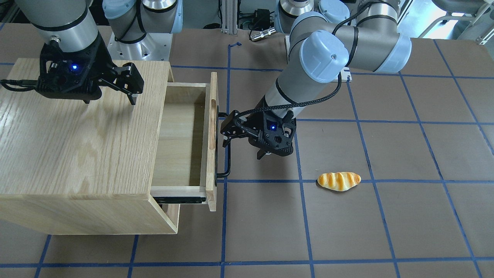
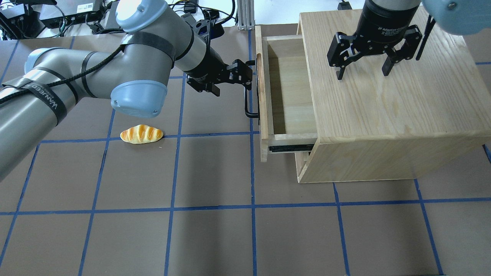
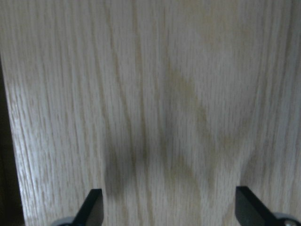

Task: Open upper drawer
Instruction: 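Pull the drawer handle outward with the left gripper, sliding the drawer open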

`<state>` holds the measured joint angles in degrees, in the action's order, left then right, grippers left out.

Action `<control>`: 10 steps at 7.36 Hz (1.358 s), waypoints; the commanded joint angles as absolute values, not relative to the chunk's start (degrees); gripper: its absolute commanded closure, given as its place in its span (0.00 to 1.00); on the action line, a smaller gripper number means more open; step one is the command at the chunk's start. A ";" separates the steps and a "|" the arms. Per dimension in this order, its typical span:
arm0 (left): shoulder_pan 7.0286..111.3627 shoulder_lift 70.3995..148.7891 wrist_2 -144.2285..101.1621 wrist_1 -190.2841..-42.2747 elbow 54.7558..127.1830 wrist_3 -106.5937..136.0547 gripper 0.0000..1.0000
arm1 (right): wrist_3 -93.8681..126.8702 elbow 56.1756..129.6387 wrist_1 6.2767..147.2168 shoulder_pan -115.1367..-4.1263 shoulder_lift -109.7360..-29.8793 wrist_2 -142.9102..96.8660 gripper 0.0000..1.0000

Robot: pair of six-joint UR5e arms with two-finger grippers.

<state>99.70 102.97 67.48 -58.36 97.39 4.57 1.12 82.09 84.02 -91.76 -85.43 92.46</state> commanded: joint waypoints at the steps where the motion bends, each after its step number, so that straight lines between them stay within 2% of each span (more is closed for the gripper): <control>1: 98.36 102.22 67.33 -58.45 98.26 1.94 0.00 | 1.05 82.18 84.02 -91.76 -85.43 92.46 0.00; 10: 94.57 98.18 67.06 -59.33 100.81 -7.74 0.00 | 1.05 82.18 84.02 -91.76 -85.43 92.46 0.00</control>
<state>94.72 98.79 67.07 -59.16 100.97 -7.73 1.08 82.11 84.02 -91.75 -85.43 92.46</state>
